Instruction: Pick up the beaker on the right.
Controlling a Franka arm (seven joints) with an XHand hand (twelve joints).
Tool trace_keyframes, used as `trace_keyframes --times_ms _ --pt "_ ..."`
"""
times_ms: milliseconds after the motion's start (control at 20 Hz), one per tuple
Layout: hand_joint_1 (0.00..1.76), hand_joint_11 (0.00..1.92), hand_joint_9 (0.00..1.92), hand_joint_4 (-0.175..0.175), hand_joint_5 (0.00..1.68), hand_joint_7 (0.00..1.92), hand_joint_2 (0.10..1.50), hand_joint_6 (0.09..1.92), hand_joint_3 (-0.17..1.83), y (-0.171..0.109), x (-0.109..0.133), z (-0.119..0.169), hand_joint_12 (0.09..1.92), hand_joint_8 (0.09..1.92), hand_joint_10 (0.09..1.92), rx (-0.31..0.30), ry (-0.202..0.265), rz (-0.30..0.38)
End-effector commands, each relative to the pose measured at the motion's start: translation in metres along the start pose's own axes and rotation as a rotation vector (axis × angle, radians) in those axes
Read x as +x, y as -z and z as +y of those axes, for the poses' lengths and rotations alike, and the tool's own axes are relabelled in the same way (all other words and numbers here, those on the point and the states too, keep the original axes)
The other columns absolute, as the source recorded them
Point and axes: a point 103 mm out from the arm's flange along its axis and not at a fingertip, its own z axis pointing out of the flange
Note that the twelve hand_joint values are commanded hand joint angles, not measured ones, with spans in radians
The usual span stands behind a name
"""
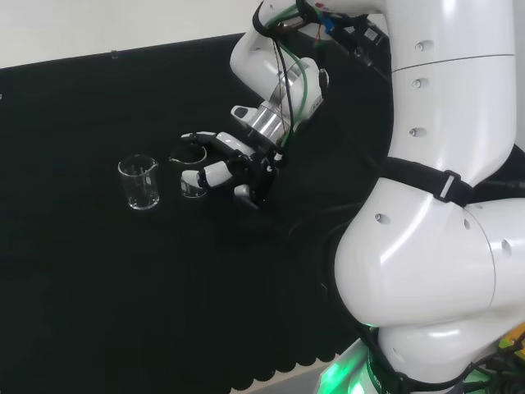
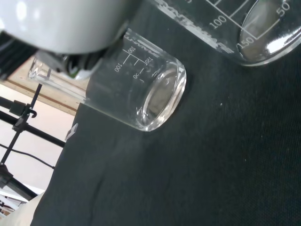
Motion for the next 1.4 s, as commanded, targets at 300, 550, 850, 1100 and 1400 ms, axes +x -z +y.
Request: trace_keyframes --times_ms 300,550,850,1100,1400 --pt "1.00 0.00 0.32 -0.073 0.42 0.30 0.28 0.09 1.07 -0.003 -0.001 0.001 1.12 0.71 0.64 -0.002 -0.001 0.004" --pt "1.06 0.00 0.42 -0.077 0.39 0.39 0.27 0.30 1.16 -0.003 0.002 0.003 1.19 0.78 0.63 0.010 0.007 0.018" --pt "1.08 0.00 0.44 -0.079 0.26 0.40 0.27 0.65 1.20 -0.006 0.005 0.005 1.23 0.83 0.65 0.012 0.012 0.034" --pt "1.08 0.00 0.42 -0.078 0.25 0.38 0.27 0.67 1.20 -0.010 0.003 0.005 1.22 0.83 0.65 0.022 0.005 0.046" --pt "1.08 0.00 0.41 -0.078 0.24 0.36 0.27 0.68 1.20 -0.011 0.001 0.005 1.20 0.82 0.65 0.017 0.001 0.061"
